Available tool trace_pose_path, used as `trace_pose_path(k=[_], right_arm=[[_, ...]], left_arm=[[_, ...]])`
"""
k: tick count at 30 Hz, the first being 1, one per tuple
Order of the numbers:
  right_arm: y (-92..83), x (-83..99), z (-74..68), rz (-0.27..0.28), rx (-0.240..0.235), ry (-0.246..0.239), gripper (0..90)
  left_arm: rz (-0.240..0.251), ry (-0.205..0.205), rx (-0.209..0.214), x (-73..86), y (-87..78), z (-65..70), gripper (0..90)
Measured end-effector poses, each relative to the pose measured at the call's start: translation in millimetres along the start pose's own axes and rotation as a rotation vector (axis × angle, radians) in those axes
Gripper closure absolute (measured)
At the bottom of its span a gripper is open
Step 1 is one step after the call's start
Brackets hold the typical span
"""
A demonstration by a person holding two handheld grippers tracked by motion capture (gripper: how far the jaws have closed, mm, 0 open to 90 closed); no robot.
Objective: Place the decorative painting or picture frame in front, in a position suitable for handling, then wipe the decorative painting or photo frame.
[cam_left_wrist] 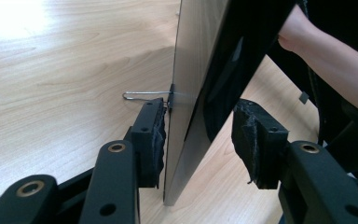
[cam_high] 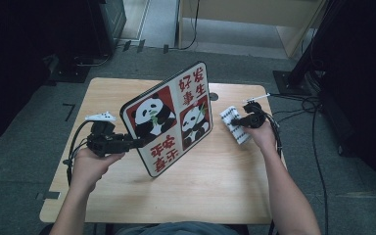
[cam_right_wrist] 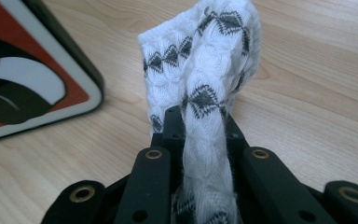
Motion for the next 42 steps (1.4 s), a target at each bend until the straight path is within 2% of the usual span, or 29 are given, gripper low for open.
trace_pose_path(k=[4,9,13,23,27,32,38,42], right_arm=[[-4.4,-0.3,-8.7,-0.002,-0.015,-0.022,79.1],[-10.3,-0.2,-20.8,-0.005,-0.04,-0.04,79.5],[-15.3,-1.3,-29.9,0.001,-0.053,-0.061,79.3],[-22.9,-4.0,-45.3,0.015,-0.07,-0.105,78.2],[-27.2,-9.3,-54.7,0.02,-0.096,-0.102,78.1],[-34.1,-18.5,-68.2,0.03,-0.099,-0.147,78.3],[-35.7,-26.4,-73.4,0.039,-0.124,-0.159,78.2],[-35.0,-31.9,-76.4,0.017,-0.108,-0.166,78.2]], left_arm=[[0.019,0.0,0.002,-1.2,0.9,-0.3,60.9],[0.019,-0.001,0.004,-2.7,4.0,-1.1,62.7],[0.039,0.003,0.001,-3.3,7.0,-0.7,65.4],[0.061,0.016,0.0,-3.5,10.6,-0.1,70.8],[0.048,0.026,0.002,-3.3,12.2,1.2,72.1],[0.054,0.039,-0.002,-3.3,13.8,2.5,76.0],[0.057,0.034,0.007,-3.2,13.4,0.4,77.0],[0.058,0.032,0.009,-3.3,13.4,-0.3,77.1]])
Point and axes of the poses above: each handheld gripper's, and its own axes: y roughly forward along the jaws, x roughly out of its underside, z roughly to its right, the point moved 1 cm from there along y, roughly forward along the jaws, and after that the axes turned 12 degrees about -x, right-handed, at the moved point
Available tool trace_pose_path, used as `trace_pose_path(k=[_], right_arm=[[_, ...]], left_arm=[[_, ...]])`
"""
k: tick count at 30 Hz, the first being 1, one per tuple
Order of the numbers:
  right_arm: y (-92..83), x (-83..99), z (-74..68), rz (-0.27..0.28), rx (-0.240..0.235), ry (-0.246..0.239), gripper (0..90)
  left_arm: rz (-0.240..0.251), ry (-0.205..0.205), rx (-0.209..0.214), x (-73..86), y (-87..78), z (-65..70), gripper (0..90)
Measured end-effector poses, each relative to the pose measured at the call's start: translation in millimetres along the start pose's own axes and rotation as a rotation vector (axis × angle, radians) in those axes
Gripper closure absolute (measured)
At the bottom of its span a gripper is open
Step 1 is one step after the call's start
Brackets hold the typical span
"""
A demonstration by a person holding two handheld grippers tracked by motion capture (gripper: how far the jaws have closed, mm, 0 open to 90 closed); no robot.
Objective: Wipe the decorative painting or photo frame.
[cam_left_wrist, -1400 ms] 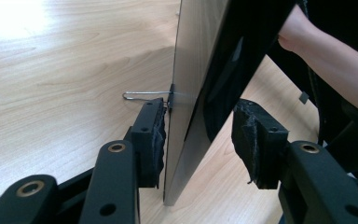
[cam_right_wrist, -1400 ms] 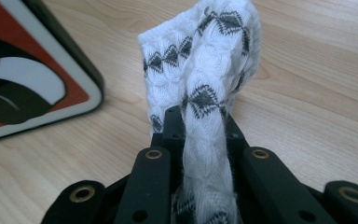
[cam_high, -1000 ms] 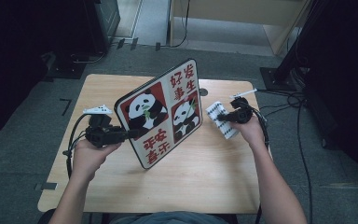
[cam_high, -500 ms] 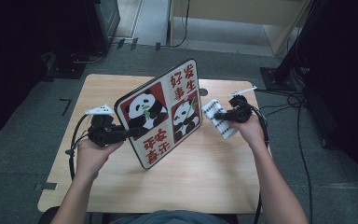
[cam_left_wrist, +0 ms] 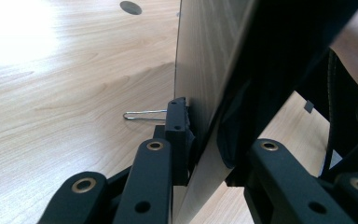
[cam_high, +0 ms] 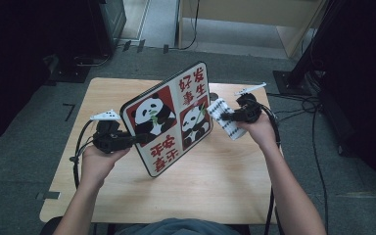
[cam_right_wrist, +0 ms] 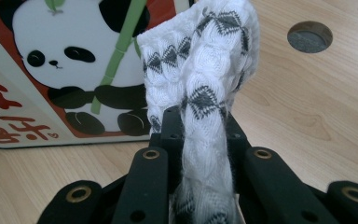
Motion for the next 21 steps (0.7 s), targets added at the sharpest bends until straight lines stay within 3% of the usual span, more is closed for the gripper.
trace_pose_path(k=[10,21], right_arm=[[-9.9,-23.8,-11.9,0.021,-0.02,-0.021,78.2],[-33.5,-54.2,-27.6,0.033,0.01,-0.073,78.2]], left_arm=[[0.0,0.003,-0.003,-0.2,-0.7,-0.3,77.7],[-0.008,0.006,0.002,-1.6,-2.4,-2.6,78.0]])
Point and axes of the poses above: each handheld gripper's, and its own axes: y roughly forward along the jaws, x roughly out of its underside, z roughly to its right, the point moved 1 cm from there along y, roughly forward along the jaws, and after that the axes turned 12 degrees about -x, right-handed, at the moved point
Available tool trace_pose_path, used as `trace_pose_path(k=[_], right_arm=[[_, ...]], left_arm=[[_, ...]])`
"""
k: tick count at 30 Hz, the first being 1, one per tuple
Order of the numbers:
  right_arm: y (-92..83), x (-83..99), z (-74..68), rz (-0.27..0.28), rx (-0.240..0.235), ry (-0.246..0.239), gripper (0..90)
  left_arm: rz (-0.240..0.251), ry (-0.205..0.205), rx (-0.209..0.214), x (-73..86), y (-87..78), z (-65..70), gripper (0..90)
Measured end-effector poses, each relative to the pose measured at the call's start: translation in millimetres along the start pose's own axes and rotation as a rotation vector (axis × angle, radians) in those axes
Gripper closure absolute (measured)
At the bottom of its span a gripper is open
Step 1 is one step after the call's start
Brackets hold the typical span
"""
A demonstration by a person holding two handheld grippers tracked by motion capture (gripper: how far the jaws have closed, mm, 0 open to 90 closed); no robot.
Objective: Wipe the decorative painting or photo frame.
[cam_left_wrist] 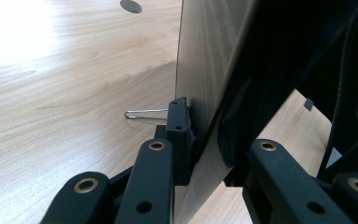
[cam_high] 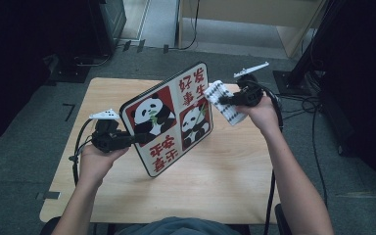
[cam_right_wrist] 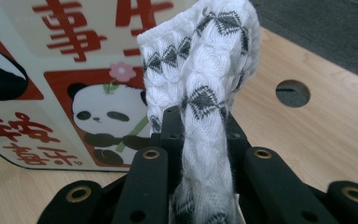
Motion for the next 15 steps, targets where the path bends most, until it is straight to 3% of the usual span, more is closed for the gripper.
trace_pose_path(k=[8,15], right_arm=[[-18.3,-29.1,-10.0,0.01,0.021,-0.039,78.2],[-28.6,-60.4,-16.8,0.014,-0.003,-0.048,78.2]], left_arm=[[-0.001,-0.008,0.005,0.9,-0.6,-2.3,77.0],[0.003,-0.005,0.008,0.6,-0.8,-2.3,77.4]])
Point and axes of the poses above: each handheld gripper's, and its own axes: y roughly forward along the jaws, x roughly out of its underside, z roughly to its right, the point moved 1 cm from there along y, roughly forward along the jaws, and after that the axes turned 12 degrees about -x, right-handed, at the moved point
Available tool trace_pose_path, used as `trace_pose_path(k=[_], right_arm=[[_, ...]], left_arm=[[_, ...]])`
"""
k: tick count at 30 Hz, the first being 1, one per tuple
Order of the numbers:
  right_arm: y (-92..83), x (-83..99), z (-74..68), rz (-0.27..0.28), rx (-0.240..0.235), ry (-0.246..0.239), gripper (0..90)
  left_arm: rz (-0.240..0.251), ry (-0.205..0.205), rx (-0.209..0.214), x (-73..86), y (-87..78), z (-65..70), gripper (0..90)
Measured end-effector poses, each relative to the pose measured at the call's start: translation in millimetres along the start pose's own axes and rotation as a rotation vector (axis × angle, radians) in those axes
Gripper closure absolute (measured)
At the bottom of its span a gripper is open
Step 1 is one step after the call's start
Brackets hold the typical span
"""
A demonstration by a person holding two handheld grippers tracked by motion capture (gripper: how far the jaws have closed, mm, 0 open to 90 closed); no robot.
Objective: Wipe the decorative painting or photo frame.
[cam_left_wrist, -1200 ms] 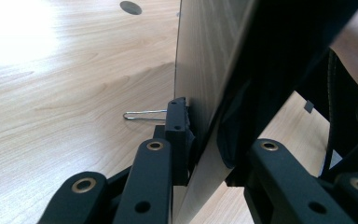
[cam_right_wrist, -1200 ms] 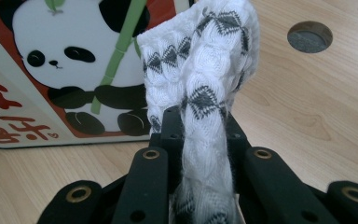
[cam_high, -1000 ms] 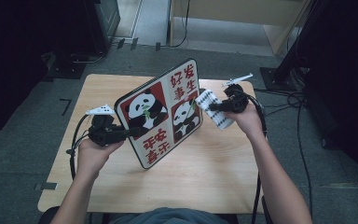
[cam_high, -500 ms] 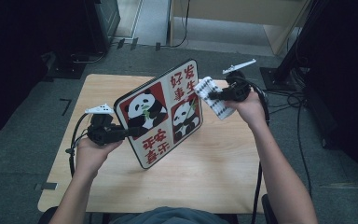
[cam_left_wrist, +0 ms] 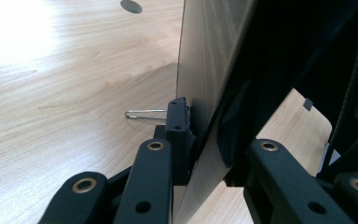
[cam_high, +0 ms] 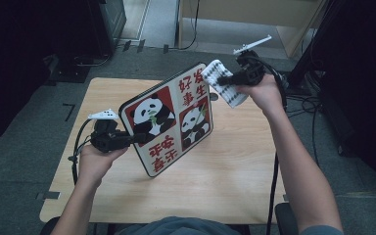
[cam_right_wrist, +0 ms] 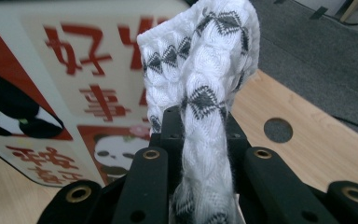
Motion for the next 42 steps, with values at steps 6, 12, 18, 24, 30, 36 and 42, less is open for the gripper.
trace_pose_path(k=[6,12,18,24,30,36,42], right_arm=[[-15.1,-31.9,-15.4,0.062,-0.021,-0.039,78.4],[-11.2,-50.6,-30.3,0.084,-0.036,-0.08,78.3],[5.1,-52.3,-24.9,0.096,-0.05,-0.059,78.3],[22.6,-37.8,-17.1,0.057,-0.051,-0.052,78.2],[26.4,-28.5,-13.9,0.047,-0.056,-0.053,78.8],[26.0,-23.1,-13.4,0.054,-0.061,-0.053,78.8],[28.8,-16.5,-11.0,0.054,-0.072,-0.059,78.5]], left_arm=[[0.001,-0.004,0.007,-0.3,0.3,-1.2,77.7],[-0.001,0.003,0.008,-1.1,0.1,-2.5,77.9],[0.0,0.001,0.012,-1.0,0.3,-2.9,77.9],[-0.006,-0.003,0.022,-1.4,-0.1,-4.8,78.0],[-0.005,-0.013,0.024,-1.4,0.1,-5.3,77.9],[-0.003,-0.012,0.024,-1.2,0.0,-5.5,77.9],[-0.004,0.005,0.021,-1.8,0.1,-5.4,78.1]])
Point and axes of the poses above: each handheld gripper's, and its own axes: y roughly forward along the jaws, x roughly out of its underside, z roughly to its right, the point moved 1 cm from there along y, roughly forward along the jaws, and after that the axes turned 12 degrees about -x, right-handed, at the moved point
